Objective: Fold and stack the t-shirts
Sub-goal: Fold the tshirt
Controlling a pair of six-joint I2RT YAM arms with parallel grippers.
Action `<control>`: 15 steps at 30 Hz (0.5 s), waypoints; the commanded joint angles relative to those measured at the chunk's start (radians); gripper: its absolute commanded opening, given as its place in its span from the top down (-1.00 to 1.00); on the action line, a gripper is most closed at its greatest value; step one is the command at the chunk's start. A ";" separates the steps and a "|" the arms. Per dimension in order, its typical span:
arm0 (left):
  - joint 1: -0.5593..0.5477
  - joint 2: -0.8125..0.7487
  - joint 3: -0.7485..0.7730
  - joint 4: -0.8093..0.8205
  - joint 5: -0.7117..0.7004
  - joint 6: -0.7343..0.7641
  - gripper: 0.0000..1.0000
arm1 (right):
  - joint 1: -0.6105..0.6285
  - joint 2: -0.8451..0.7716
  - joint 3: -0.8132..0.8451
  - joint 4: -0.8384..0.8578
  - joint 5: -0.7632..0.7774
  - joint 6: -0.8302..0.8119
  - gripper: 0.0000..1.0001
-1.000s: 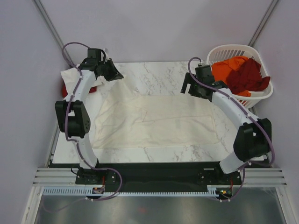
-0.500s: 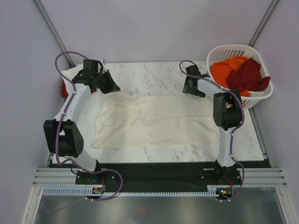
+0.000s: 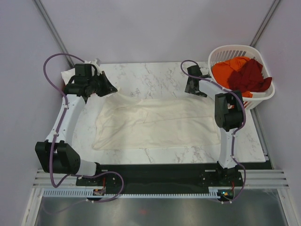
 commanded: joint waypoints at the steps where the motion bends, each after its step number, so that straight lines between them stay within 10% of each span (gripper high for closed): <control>1: 0.006 -0.027 -0.021 0.006 -0.009 0.042 0.95 | -0.001 0.006 -0.009 0.025 0.029 0.012 -0.74; 2: 0.006 -0.023 -0.024 -0.020 -0.189 0.097 0.95 | -0.003 0.003 -0.012 0.025 0.027 0.014 -0.67; 13: 0.011 0.004 -0.041 -0.020 -0.197 0.099 0.95 | -0.023 0.037 -0.087 0.061 0.003 0.029 -0.42; 15: 0.013 0.004 -0.044 -0.019 -0.198 0.098 0.95 | -0.032 0.058 -0.087 0.071 -0.040 0.032 -0.11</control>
